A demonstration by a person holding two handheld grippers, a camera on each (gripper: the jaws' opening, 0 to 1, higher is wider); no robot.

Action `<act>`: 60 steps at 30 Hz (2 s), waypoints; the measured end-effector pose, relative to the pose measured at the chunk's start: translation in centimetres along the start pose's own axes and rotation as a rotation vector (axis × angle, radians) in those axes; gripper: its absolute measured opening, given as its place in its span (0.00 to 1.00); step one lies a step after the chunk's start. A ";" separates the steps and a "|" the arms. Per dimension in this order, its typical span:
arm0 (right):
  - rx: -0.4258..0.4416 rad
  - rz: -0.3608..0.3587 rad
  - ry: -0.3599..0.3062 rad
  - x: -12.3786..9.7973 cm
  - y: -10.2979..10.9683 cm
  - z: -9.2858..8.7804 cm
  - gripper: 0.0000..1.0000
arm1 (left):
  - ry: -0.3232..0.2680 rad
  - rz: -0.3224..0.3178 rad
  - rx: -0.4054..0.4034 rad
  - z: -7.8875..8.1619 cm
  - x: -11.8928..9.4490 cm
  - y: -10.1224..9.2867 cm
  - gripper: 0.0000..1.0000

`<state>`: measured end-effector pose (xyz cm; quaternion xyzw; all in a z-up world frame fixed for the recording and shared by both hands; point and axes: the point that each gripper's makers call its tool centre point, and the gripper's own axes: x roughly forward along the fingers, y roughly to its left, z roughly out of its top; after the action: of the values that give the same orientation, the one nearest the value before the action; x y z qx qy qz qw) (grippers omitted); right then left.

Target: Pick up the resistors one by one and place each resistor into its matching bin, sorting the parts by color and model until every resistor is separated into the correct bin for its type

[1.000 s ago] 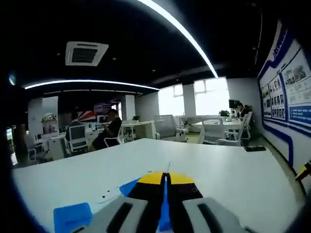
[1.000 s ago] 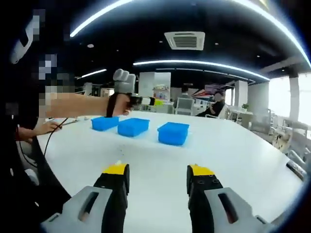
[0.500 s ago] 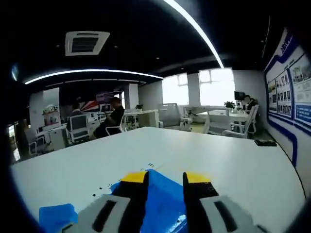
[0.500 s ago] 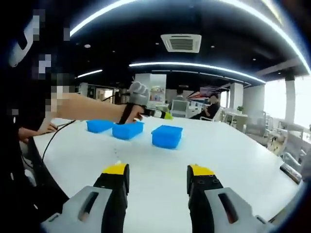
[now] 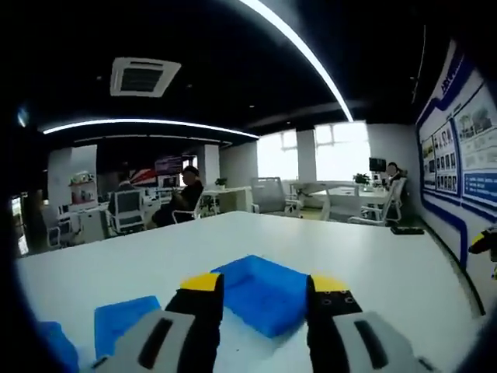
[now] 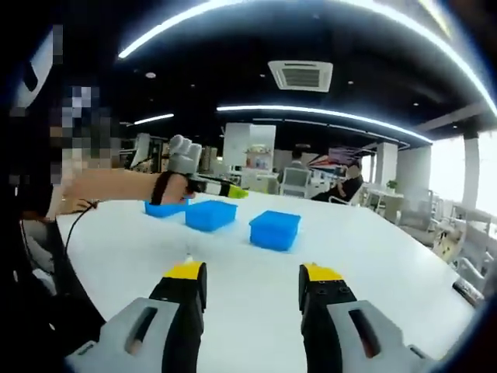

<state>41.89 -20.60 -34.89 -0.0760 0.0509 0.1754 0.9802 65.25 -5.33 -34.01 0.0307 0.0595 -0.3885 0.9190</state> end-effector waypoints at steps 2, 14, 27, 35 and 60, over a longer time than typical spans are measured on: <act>-0.002 0.009 -0.011 0.4 0.2 0.3 0.49 | -0.029 0.012 -0.030 -0.4 -3.0 0.0 0.42; 0.008 0.143 -0.057 2.3 3.6 1.3 0.50 | -0.134 0.095 -0.138 -3.3 -17.7 -1.3 0.42; -0.008 0.219 -0.023 3.1 6.1 0.4 0.50 | -0.128 0.133 -0.077 -5.1 -25.6 -3.4 0.42; -0.020 0.261 -0.002 3.0 7.4 0.0 0.49 | -0.008 0.062 -0.063 -5.8 -23.2 -4.3 0.40; -0.005 0.259 0.123 1.1 5.7 -5.1 0.52 | 0.667 -0.325 0.114 -10.4 -9.5 -8.7 0.28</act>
<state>40.48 -15.78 -40.78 -0.0818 0.1198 0.2955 0.9443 51.54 -3.54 -43.08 0.1968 0.3381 -0.5006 0.7722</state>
